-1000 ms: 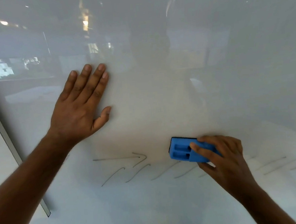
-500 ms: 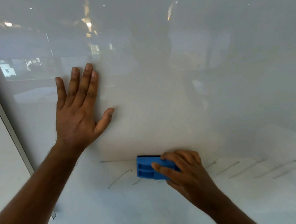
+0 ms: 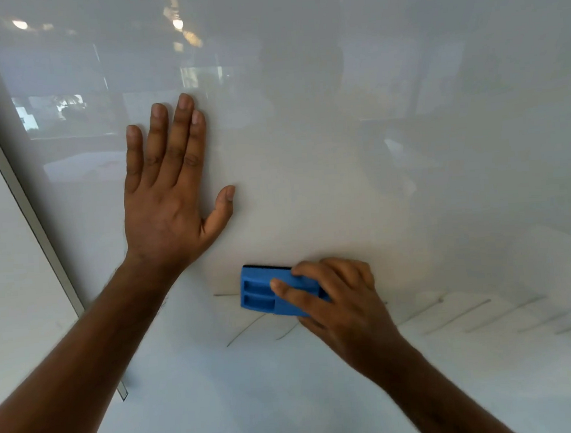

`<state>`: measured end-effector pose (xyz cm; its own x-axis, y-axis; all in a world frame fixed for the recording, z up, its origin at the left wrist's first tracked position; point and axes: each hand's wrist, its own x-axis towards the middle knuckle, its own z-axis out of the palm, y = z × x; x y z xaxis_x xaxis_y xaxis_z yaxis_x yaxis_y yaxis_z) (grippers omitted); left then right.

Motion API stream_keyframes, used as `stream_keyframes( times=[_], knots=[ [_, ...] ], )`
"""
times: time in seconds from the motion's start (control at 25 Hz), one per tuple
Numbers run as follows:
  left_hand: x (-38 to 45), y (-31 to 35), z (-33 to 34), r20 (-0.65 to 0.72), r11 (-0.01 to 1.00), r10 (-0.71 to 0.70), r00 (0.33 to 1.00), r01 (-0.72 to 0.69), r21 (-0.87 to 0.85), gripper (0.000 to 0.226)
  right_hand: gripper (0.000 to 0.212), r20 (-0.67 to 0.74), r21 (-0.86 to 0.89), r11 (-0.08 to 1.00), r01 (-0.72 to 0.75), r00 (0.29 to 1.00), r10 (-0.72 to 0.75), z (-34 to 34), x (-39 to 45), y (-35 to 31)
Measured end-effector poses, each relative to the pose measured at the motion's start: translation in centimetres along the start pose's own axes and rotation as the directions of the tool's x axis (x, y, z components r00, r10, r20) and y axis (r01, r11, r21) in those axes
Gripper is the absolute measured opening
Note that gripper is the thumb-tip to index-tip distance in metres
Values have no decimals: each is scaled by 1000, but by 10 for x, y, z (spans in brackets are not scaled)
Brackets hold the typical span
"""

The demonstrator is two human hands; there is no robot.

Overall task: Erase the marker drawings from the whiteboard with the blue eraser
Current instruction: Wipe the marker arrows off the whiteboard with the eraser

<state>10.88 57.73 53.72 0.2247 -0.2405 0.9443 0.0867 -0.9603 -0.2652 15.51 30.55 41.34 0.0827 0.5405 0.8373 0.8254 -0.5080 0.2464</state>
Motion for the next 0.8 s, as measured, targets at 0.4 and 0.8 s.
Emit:
stream_keyframes(
  times=[0.4,0.8],
  knots=[
    [-4,-4,-1,16,1000,6,1000,-6,-14,78,59,49,-49,999,21,999,-18,-10,-40,19],
    [-3,-5,-3,22,1000,26,999,-26,-5,78,50,65,36,998,57,996,-59,49,-14,-51]
  ],
)
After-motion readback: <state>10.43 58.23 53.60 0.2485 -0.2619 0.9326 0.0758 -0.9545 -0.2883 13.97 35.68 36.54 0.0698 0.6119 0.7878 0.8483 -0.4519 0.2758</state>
